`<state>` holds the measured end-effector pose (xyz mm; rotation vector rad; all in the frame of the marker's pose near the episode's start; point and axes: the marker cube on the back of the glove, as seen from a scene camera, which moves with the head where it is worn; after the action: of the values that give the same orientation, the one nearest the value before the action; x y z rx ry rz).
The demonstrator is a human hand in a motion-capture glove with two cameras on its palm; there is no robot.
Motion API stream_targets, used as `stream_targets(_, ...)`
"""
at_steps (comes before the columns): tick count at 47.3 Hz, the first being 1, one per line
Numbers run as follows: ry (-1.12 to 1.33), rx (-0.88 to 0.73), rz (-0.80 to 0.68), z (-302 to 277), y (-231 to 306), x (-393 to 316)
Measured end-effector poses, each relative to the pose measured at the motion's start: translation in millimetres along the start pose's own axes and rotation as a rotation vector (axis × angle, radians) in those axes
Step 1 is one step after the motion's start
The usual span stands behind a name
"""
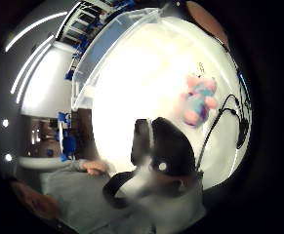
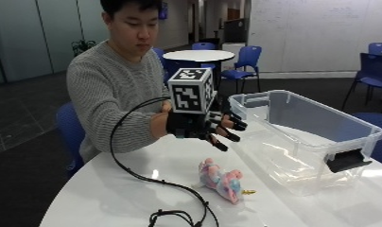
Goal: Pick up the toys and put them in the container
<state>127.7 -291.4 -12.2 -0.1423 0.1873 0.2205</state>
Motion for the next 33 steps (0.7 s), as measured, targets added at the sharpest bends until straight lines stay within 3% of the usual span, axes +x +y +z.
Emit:
stream_targets(10,0.012,-0.126,0.066,47.7,-25.7,4.4)
stream_targets(20,0.089,-0.408,0.183,133.9,-20.2,18.7)
stream_targets(33,0.142,-0.392,0.219,146.6,-17.6,23.0)
